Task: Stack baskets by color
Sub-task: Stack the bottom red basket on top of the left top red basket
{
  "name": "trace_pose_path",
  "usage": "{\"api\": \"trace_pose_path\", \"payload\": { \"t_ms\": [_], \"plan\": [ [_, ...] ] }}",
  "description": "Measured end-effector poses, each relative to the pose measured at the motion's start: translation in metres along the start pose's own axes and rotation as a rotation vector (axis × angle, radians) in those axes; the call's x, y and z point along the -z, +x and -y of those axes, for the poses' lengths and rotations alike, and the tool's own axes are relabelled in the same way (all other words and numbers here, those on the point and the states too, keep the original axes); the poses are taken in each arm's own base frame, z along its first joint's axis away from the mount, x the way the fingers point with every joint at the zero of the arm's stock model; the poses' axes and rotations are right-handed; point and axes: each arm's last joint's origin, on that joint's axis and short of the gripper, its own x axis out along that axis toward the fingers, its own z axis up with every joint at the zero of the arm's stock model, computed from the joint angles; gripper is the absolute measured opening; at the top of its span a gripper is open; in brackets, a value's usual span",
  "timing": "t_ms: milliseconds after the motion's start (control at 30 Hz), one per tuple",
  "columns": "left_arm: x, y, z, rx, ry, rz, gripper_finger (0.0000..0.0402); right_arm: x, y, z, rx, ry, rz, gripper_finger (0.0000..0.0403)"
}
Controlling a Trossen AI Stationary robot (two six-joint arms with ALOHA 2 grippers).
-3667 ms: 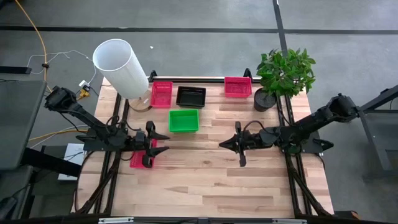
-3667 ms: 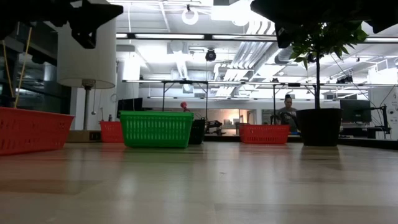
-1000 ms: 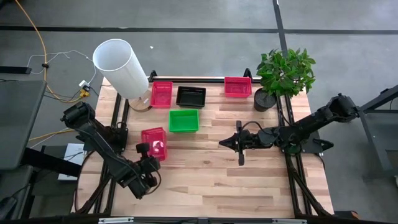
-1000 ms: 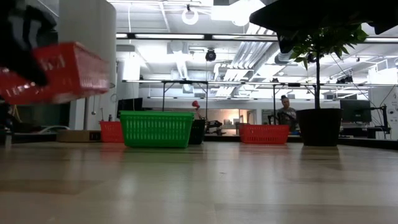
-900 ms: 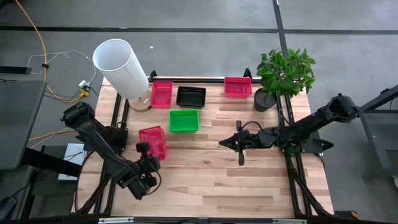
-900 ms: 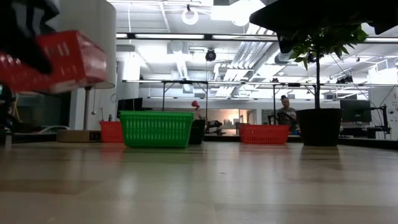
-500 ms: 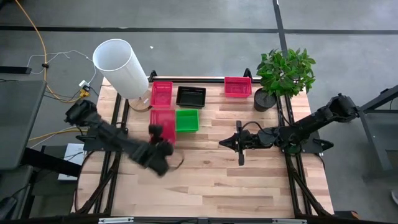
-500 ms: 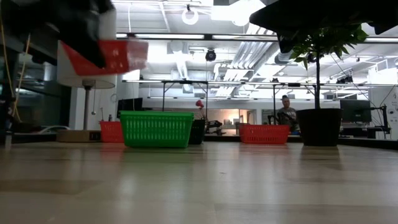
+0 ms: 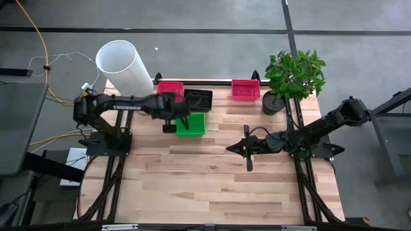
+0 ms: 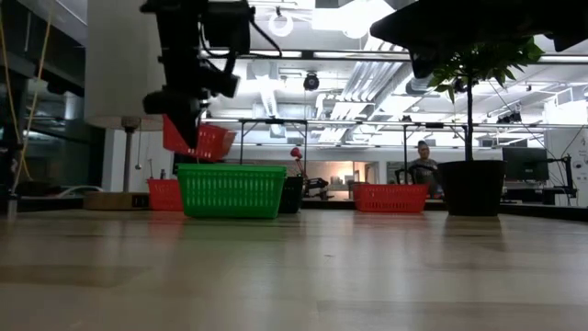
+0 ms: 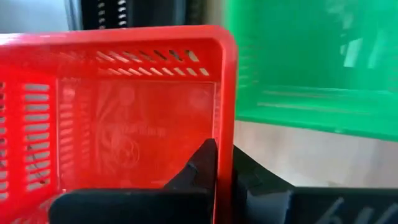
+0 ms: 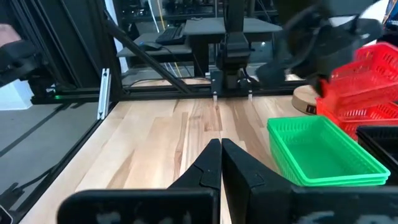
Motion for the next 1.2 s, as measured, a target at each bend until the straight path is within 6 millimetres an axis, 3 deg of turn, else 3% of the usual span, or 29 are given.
{"api": "trace_pose_path", "payload": {
  "t_ms": [133,367,733,1200],
  "plan": [
    [0.0,0.011,-0.02,-0.018,-0.005,0.021,0.0,0.001,0.0,0.0,0.001,-0.004,-0.014,0.0],
    [0.01,0.024,-0.038,-0.035,0.005,-0.024,0.0,0.002,0.0,0.0,0.002,-0.012,-0.016,0.0],
    [0.031,0.059,-0.035,-0.035,0.029,-0.101,0.0,0.002,0.0,0.0,0.003,-0.012,-0.017,0.0],
    [0.032,0.063,-0.036,-0.014,0.05,-0.081,0.0,0.001,0.0,0.0,0.009,-0.013,-0.013,0.0]
  ]
}}
